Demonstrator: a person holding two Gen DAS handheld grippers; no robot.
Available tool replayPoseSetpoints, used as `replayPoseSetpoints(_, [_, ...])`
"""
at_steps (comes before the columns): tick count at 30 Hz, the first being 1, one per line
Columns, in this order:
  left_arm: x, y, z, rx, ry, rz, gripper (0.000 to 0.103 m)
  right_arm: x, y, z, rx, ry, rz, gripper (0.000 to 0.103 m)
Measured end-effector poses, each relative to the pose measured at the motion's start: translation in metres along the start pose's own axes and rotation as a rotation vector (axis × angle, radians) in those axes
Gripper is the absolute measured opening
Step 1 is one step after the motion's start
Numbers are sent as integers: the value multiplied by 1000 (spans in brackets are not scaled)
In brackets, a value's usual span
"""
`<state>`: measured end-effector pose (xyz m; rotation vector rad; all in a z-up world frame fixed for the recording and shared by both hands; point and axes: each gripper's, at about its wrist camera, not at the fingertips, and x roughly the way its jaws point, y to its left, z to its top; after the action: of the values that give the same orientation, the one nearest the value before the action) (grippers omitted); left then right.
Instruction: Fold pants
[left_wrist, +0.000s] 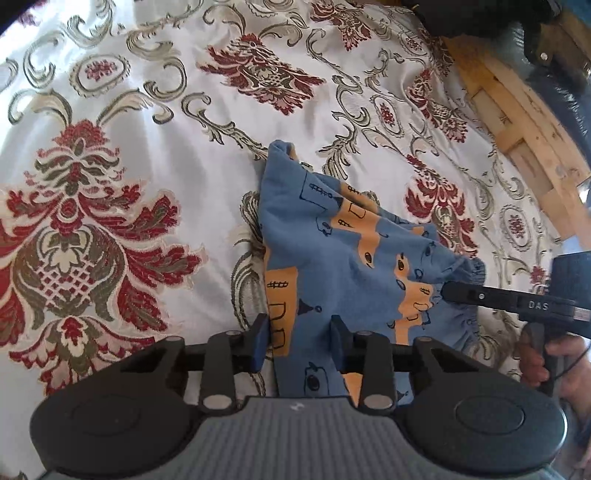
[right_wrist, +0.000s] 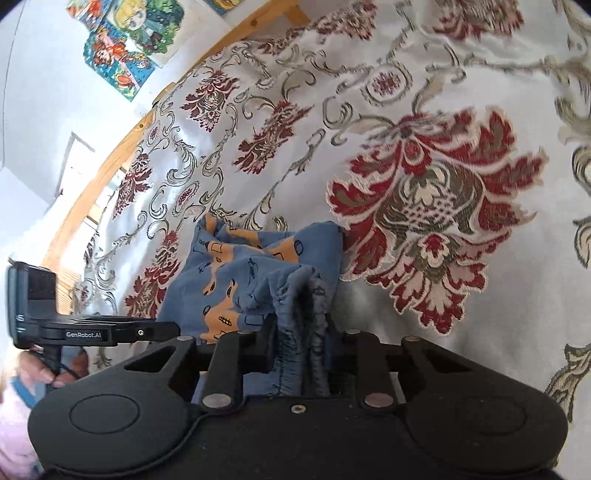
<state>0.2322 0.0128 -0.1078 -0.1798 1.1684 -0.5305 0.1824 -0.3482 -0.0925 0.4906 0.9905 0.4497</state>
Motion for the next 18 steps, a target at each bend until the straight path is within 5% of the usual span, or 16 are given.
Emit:
replayPoseSetpoints(6, [-9, -32, -12, 112, -73, 129, 21, -5, 17, -6, -45, -58, -52, 19])
replayPoseSetpoints(18, [-12, -36, -15, 118, -89, 132, 18, -9, 52, -19, -246, -125, -157, 18])
